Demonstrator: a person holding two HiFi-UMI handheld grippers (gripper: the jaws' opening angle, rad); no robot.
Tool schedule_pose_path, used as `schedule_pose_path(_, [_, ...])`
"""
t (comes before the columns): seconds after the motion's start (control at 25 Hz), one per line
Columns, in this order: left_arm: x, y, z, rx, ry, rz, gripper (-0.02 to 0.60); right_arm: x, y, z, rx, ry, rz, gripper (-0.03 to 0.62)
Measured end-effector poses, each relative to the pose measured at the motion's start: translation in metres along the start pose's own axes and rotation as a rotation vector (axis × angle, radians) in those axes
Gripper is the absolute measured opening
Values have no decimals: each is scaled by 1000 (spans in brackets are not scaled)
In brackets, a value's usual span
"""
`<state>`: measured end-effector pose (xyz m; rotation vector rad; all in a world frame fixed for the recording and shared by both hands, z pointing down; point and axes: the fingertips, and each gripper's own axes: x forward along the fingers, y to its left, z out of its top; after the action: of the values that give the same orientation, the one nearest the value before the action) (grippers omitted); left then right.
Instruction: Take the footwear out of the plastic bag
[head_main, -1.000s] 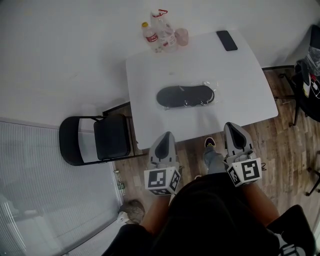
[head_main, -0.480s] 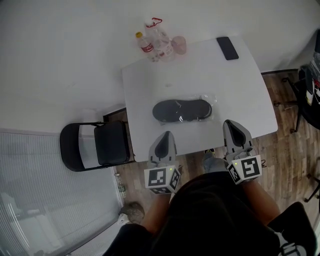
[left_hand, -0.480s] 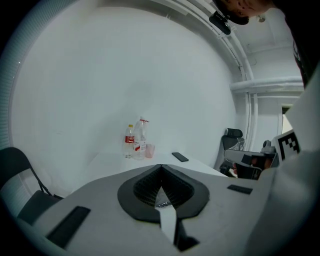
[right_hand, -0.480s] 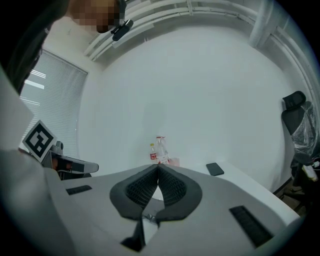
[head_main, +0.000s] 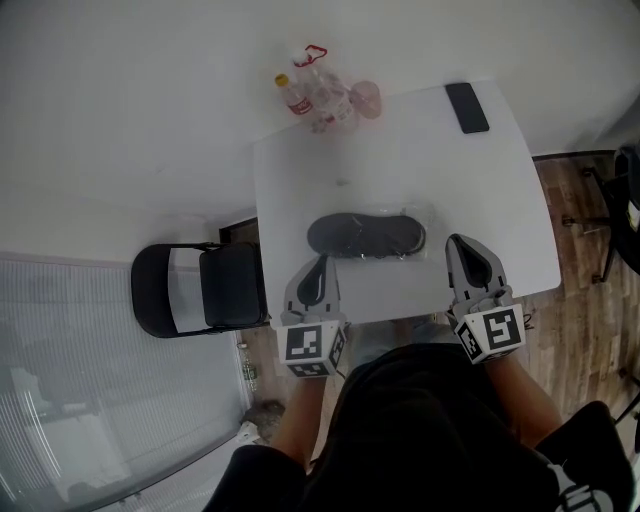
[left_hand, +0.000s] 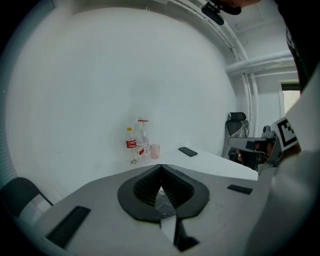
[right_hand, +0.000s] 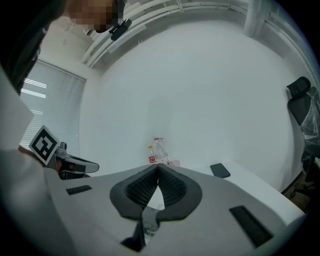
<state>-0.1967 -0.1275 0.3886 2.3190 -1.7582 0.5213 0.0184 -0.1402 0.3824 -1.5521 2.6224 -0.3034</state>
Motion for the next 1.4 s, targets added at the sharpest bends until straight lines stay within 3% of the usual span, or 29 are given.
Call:
schedule_pose_path(0.32, [15, 3, 0, 66, 45, -13, 23, 3, -14, -2, 13, -2, 9, 18])
schedule_pose_path(0.48, [31, 2, -6, 152, 75, -50, 23, 3, -24, -3, 27, -19, -16, 18])
schedule_pose_path(0.76, [67, 12, -25, 302, 165, -186, 23, 22, -27, 7, -8, -33, -13, 18])
schedule_pose_path(0.88, [82, 14, -36, 323, 205, -270, 25, 32, -28, 8, -19, -26, -3, 18])
schedule_pose_path(0.92, [88, 14, -41, 319, 231, -309, 68, 36, -29, 8, -21, -25, -1, 18])
schedule_pose_path(0.96, [93, 13, -49, 318, 265, -353, 211, 41, -29, 8, -23, -23, 1, 18])
schedule_pose_path(1.0, [98, 11, -57, 325, 301, -396, 300, 46, -29, 8, -23, -21, 4, 18])
schedule_pose_path(1.08, [105, 9, -73, 377, 365, -470, 349, 54, -28, 7, -27, -16, 13, 18])
schedule_pose_path(1.32, [128, 19, -123, 678, 561, -610, 490, 79, -32, 5, -30, -3, 23, 18])
schedule_pose_path(1.4, [128, 18, -139, 742, 622, -673, 540, 83, -34, 3, -24, 4, 15, 18])
